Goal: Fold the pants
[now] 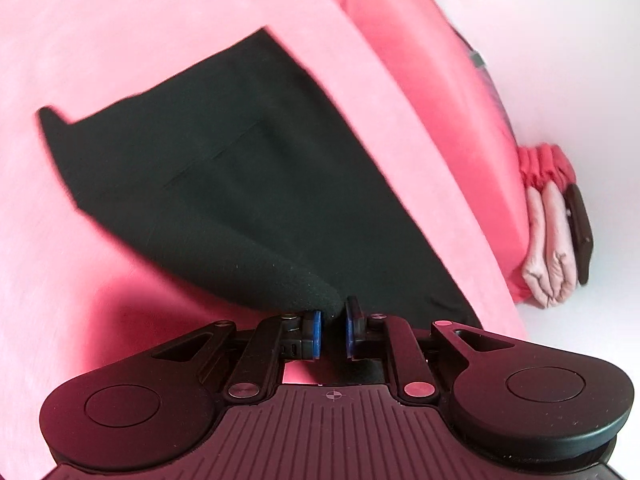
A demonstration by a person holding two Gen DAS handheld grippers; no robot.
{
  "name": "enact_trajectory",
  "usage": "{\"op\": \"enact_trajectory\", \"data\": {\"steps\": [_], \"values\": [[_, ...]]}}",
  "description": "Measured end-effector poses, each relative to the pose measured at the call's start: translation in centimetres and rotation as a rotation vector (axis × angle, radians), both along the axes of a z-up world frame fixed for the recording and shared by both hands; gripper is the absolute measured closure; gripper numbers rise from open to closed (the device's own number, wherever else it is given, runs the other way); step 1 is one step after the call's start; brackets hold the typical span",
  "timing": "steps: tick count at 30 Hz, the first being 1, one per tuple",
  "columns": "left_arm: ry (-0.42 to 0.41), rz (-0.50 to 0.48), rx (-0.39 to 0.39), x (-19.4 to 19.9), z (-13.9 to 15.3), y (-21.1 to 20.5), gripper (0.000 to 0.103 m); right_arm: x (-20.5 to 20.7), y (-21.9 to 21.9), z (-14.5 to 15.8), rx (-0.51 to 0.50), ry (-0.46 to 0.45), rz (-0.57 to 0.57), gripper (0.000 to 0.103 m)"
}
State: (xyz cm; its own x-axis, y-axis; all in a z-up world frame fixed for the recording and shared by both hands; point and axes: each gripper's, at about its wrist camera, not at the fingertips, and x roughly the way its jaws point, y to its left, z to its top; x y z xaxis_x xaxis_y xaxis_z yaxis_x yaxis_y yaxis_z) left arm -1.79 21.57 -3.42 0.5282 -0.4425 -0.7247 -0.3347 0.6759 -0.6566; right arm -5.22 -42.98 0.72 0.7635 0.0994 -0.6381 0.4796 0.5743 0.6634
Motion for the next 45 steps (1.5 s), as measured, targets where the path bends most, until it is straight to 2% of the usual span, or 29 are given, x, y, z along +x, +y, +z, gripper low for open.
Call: {"op": "enact_trajectory", "data": {"steps": [7,10,14,18,24,26,28,29,30,32,33,34,38,39,41,42,43,44,45], "values": [[-0.010,-0.052,0.073,4.9,0.3,-1.9,0.028,3.2,-1.9,-2.7,0.083,-0.010,-0.028,0.095],[-0.017,-0.085,0.139,8.1,0.3,-3.6,0.029,5.1,-3.3,-3.9,0.121,-0.015,-0.041,0.095],[-0.021,-0.119,0.178,12.4,-0.1,-5.6,0.031,8.2,-4.9,-5.3,0.134,-0.017,-0.034,0.095],[0.022,-0.150,0.224,16.5,-1.6,-7.1,0.033,11.3,-5.8,-6.8,0.123,-0.011,-0.014,0.095],[0.088,-0.182,0.269,18.6,-4.2,-7.9,0.034,14.2,-6.3,-9.3,0.105,0.018,-0.006,0.095],[0.089,-0.186,0.264,19.0,-4.1,-8.0,0.033,14.4,-6.5,-9.9,0.105,0.024,-0.029,0.090],[0.096,-0.195,0.257,19.2,-4.1,-8.1,0.033,14.3,-6.8,-9.9,0.071,0.019,-0.049,0.080],[0.097,-0.202,0.256,19.3,-4.0,-8.3,0.033,14.2,-7.0,-9.7,0.055,0.013,-0.053,0.068],[0.096,-0.210,0.255,19.4,-3.8,-8.3,0.033,13.9,-7.3,-9.4,0.041,-0.001,-0.065,0.060],[0.094,-0.225,0.244,19.5,-3.7,-7.8,0.036,13.3,-8.1,-8.6,0.007,-0.016,-0.092,0.060],[0.091,-0.230,0.232,19.5,-3.7,-7.4,0.029,13.2,-8.2,-8.2,-0.024,-0.010,-0.092,0.060],[0.086,-0.234,0.227,19.6,-3.7,-7.4,0.029,13.1,-8.2,-7.8,-0.067,0.003,-0.083,0.060],[0.082,-0.239,0.216,19.4,-3.6,-7.0,0.029,13.2,-5.8,-6.7,-0.223,0.064,0.030,0.060],[0.084,-0.241,0.211,19.3,-3.6,-7.0,0.021,13.3,-4.4,-6.4,-0.263,0.066,0.085,0.060],[0.086,-0.257,0.210,19.4,-3.4,-6.8,0.019,13.9,-1.0,-6.1,-0.340,0.059,0.212,0.055],[0.086,-0.270,0.214,19.5,-3.1,-6.6,0.014,14.2,1.0,-5.9,-0.376,0.049,0.292,0.048],[0.081,-0.287,0.218,19.5,-2.8,-6.6,0.011,14.5,2.9,-5.7,-0.404,0.036,0.372,0.045],[0.071,-0.304,0.220,19.5,-2.4,-6.5,0.002,14.9,4.7,-5.5,-0.428,0.019,0.454,0.041],[0.058,-0.321,0.228,19.4,-2.1,-6.6,0.000,15.4,6.7,-5.3,-0.450,0.000,0.547,0.040]]}}
